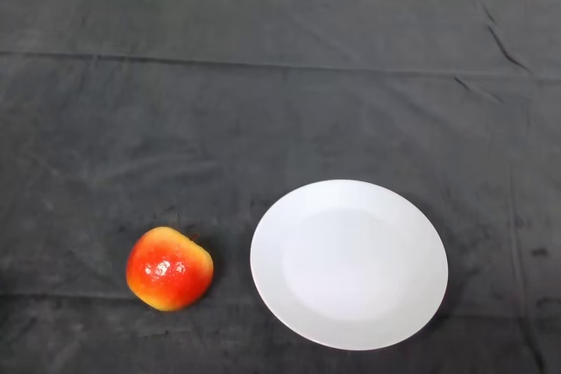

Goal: Move the apple to the plate

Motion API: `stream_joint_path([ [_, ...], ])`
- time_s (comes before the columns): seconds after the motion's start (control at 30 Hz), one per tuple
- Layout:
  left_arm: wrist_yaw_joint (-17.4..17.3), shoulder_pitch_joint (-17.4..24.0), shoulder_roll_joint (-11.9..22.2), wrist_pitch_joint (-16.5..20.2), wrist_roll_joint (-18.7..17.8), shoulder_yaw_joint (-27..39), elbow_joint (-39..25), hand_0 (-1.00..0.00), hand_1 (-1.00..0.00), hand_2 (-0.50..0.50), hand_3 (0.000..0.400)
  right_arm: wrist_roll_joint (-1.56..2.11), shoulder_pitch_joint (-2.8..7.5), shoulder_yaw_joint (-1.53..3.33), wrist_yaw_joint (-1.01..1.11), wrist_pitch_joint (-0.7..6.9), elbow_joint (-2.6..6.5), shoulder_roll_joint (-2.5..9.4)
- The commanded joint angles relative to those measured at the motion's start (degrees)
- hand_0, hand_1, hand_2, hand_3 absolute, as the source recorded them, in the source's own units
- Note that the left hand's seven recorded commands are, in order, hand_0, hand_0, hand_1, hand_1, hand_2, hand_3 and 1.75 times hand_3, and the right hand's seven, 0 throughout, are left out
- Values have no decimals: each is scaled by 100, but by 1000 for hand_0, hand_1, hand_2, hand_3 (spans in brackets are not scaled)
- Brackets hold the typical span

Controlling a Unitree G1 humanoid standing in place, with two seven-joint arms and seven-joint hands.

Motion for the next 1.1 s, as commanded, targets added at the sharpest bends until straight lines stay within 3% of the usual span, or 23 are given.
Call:
stream_joint_path([
  [0.03, 56, -98, 233, 102, 39, 235, -250, 0, 0, 0, 0, 112, -98, -5, 14, -46, 34, -151],
  [0.77, 338, 235, 87, 850, 373, -78, -1756, 0, 0, 0, 0, 109, -92, 0, 6, -45, 15, -142],
  [1.1, 423, 311, 16, 1446, 688, -503, -2615, 0, 0, 0, 0, 108, -88, 3, 0, -44, 2, -136],
])
